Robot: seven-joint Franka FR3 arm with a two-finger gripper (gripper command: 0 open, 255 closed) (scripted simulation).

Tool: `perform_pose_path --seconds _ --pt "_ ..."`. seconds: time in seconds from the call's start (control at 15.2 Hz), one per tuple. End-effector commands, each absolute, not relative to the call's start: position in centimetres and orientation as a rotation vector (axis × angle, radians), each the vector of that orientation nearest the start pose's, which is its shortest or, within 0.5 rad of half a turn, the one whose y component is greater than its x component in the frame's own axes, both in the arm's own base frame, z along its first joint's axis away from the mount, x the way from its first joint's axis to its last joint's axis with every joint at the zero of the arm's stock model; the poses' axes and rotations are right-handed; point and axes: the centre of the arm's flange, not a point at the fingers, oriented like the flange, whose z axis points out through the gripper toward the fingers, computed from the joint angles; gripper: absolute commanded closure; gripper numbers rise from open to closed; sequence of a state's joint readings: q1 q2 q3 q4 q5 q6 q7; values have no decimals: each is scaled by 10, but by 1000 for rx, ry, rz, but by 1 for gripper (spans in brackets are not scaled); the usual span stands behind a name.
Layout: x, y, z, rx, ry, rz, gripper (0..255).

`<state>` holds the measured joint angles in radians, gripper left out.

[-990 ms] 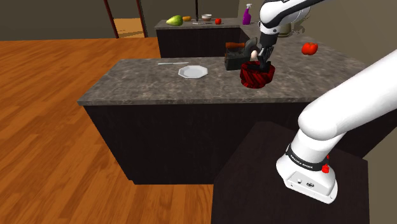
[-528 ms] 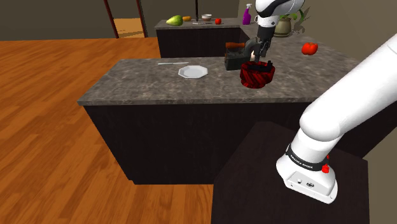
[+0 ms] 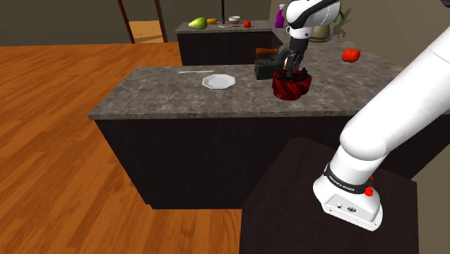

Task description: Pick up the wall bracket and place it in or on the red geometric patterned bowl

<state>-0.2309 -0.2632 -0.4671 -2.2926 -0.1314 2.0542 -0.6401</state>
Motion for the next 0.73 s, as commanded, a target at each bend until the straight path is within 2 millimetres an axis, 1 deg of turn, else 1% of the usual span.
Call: perform_pose_path --seconds 0.0,0.4,0.46,0.66 --pt "353 -315 441 -3142 -27 -3 0" --pt "353 -315 441 -3141 -27 -3 0" --pt "353 -315 441 -3141 -27 -3 255" --pt "353 -315 441 -3141 -27 -3 255"
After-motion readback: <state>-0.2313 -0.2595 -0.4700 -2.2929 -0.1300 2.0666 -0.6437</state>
